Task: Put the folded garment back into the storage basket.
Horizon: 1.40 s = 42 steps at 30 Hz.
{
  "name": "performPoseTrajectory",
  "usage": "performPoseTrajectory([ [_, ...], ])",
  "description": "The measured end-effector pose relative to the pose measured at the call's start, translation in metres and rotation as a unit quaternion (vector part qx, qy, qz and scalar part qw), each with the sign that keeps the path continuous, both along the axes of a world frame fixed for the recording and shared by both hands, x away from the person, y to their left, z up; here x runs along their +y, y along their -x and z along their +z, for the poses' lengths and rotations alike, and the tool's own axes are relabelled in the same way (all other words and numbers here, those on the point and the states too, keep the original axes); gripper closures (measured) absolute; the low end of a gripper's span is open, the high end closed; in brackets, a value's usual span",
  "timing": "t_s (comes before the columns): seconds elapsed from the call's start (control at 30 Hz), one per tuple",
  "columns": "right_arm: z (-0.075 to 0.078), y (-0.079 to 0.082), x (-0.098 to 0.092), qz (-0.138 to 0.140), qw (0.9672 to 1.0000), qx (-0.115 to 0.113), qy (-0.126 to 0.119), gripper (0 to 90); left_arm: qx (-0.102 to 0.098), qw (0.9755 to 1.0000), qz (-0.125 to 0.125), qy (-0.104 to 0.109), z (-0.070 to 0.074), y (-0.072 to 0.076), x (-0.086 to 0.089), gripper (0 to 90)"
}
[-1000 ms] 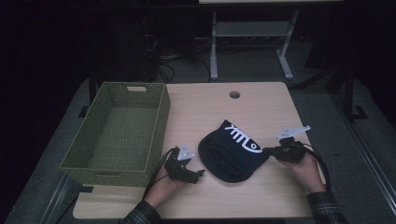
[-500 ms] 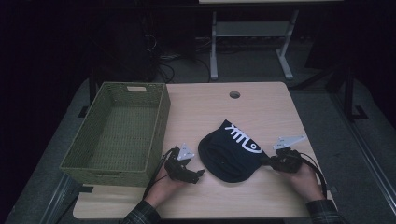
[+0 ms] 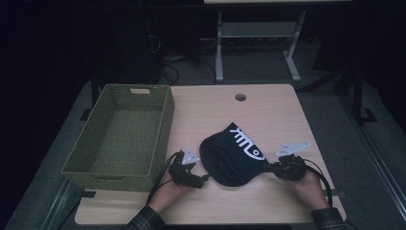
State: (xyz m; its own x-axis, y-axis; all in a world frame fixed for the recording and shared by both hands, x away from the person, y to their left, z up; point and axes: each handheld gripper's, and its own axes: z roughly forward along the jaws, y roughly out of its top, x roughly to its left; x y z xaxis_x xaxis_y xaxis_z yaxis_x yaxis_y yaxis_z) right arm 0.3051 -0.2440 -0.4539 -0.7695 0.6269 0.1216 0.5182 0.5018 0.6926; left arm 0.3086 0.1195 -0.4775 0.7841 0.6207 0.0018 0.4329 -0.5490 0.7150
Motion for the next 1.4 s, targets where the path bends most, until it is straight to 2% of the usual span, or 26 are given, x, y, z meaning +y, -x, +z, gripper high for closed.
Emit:
performPoseTrajectory([
  [0.1,0.002,0.004,-0.008,-0.021,0.9997,-0.011,-0.007,89.8,0.0,1.0,0.0,0.0,0.0,0.0,0.0,12.3],
  [0.17,0.0,0.006,-0.014,-0.039,0.999,-0.02,-0.003,80.6,0.0,1.0,-0.001,0.0,0.0,0.0,0.0,12.3],
  [0.2,0.0,0.006,-0.014,-0.039,0.999,-0.02,-0.003,80.6,0.0,1.0,-0.001,0.0,0.0,0.0,0.0,12.3],
  [0.27,-0.002,0.01,-0.023,-0.075,0.9966,-0.033,-0.01,65.2,-0.001,1.0,-0.002,0.001,0.0,0.0,0.0,12.3],
  [0.3,-0.002,0.01,-0.023,-0.075,0.9966,-0.033,-0.01,65.2,-0.001,1.0,-0.002,0.001,0.0,0.0,0.0,12.3],
  [0.33,-0.003,0.012,-0.026,-0.084,0.9959,-0.033,-0.013,61.3,0.0,1.0,-0.003,-0.001,0.0,0.0,0.001,12.3],
  [0.37,-0.004,0.015,-0.031,-0.102,0.994,-0.04,-0.007,48.7,0.0,1.0,-0.005,-0.001,0.0,0.0,0.001,12.3],
  [0.57,-0.014,0.021,-0.039,-0.143,0.9885,-0.047,0.009,25.4,0.007,0.9999,-0.007,-0.009,0.002,0.0,0.0,12.8],
  [0.63,-0.017,0.022,-0.042,-0.156,0.9863,-0.053,0.011,19.6,0.019,0.9996,-0.006,-0.019,0.005,0.0,-0.002,13.0],
  [0.73,-0.02,0.023,-0.045,-0.165,0.9848,-0.052,0.011,16.0,0.019,0.9993,-0.013,-0.031,0.013,0.002,-0.003,13.0],
  [0.8,-0.022,0.022,-0.046,-0.167,0.9844,-0.053,0.013,15.3,0.021,0.9992,-0.015,-0.029,0.017,0.003,-0.004,13.1],
  [0.9,-0.024,0.022,-0.045,-0.175,0.9829,-0.054,0.018,14.4,0.032,0.9983,-0.032,-0.038,0.03,0.002,-0.011,13.2],
  [1.0,-0.028,0.021,-0.043,-0.172,0.9832,-0.052,0.031,13.1,0.041,0.9974,-0.041,-0.043,0.036,0.0,-0.016,13.1],
  [1.03,-0.028,0.021,-0.042,-0.173,0.9834,-0.048,0.027,13.2,0.043,0.9964,-0.05,-0.053,0.042,-0.001,-0.02,13.1],
  [1.17,-0.028,0.02,-0.043,-0.173,0.9836,-0.044,0.025,12.9,0.048,0.9948,-0.064,-0.062,0.051,-0.006,-0.027,13.2],
  [1.37,-0.028,0.02,-0.043,-0.173,0.9837,-0.044,0.026,12.4,0.046,0.9932,-0.079,-0.073,0.058,-0.013,-0.039,13.3],
  [1.4,-0.028,0.02,-0.043,-0.173,0.9836,-0.044,0.025,12.4,0.048,0.9918,-0.086,-0.081,0.059,-0.017,-0.044,13.4],
])
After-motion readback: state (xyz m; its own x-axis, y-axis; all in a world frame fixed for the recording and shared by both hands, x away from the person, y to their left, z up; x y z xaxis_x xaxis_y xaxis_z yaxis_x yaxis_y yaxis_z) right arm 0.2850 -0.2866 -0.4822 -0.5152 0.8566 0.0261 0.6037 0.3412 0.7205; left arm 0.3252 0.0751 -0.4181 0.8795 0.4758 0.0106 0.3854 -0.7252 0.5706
